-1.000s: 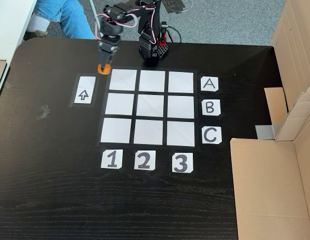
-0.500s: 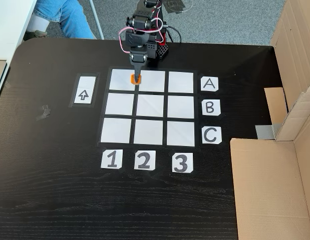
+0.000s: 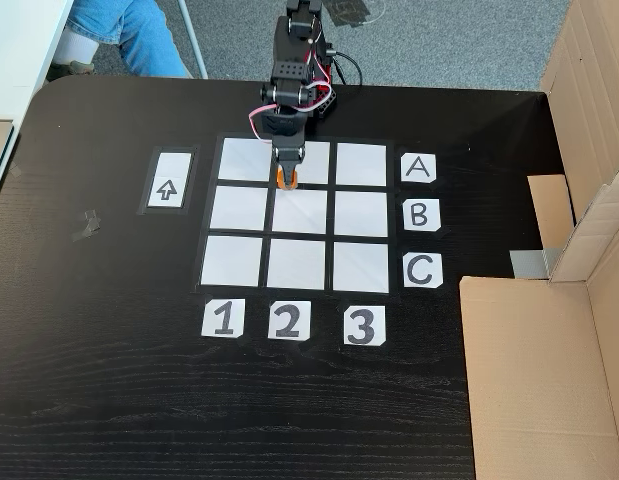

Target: Pick up the round, orange token and place it in the grid on square B2.

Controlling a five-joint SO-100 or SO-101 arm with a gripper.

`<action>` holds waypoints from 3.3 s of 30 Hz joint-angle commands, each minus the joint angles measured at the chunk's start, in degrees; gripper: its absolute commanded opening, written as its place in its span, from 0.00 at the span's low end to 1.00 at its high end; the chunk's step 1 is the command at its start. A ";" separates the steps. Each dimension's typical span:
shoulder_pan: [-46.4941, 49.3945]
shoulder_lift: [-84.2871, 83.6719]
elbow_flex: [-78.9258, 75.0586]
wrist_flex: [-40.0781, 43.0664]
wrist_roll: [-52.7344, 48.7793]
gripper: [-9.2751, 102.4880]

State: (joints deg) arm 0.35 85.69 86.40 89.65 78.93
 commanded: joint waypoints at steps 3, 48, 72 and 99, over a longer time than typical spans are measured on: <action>-0.79 -4.04 -3.08 -1.14 1.32 0.09; -4.92 -20.04 -8.09 -3.34 5.80 0.36; 6.50 15.29 21.27 -15.82 6.59 0.90; 80.86 93.60 70.22 -47.29 13.54 0.07</action>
State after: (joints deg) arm 76.55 175.08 155.30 42.01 91.32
